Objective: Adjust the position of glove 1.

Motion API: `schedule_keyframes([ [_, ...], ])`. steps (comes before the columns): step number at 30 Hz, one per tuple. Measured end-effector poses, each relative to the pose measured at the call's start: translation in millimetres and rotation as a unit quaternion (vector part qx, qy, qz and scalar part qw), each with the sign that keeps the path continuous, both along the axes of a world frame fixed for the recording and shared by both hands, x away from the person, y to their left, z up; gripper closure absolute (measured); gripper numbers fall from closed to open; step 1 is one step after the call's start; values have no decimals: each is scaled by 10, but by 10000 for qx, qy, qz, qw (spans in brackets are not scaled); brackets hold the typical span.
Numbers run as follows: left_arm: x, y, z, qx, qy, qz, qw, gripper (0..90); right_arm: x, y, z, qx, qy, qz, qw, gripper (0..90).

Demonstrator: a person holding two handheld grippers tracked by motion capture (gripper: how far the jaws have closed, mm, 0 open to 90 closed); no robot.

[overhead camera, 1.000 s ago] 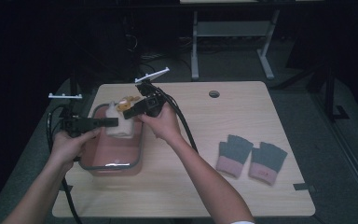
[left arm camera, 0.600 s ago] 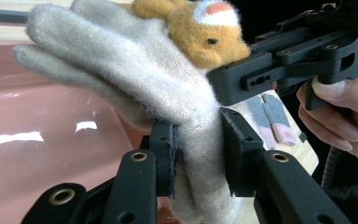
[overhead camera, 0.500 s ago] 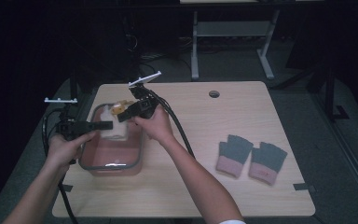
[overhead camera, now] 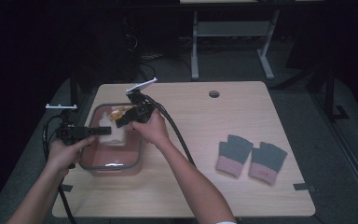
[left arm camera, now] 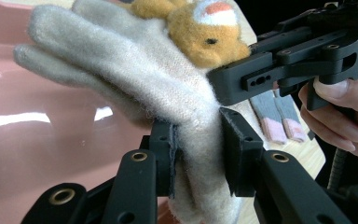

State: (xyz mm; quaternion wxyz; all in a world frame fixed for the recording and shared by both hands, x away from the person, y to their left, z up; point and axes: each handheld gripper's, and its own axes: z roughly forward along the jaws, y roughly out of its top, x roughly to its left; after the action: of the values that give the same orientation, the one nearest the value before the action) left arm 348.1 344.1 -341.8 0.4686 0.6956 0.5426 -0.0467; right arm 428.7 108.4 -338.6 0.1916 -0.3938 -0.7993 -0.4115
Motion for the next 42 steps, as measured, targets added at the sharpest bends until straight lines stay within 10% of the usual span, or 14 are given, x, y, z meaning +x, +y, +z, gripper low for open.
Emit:
schedule_keyframes([
  [26,67,17,-474,327,612,193,9974,681,100,146,-618,-264,693,-91,9972,805],
  [42,26,-38,-580,809,752,341,9933,686,56,209,-607,-824,620,-9,9947,749],
])
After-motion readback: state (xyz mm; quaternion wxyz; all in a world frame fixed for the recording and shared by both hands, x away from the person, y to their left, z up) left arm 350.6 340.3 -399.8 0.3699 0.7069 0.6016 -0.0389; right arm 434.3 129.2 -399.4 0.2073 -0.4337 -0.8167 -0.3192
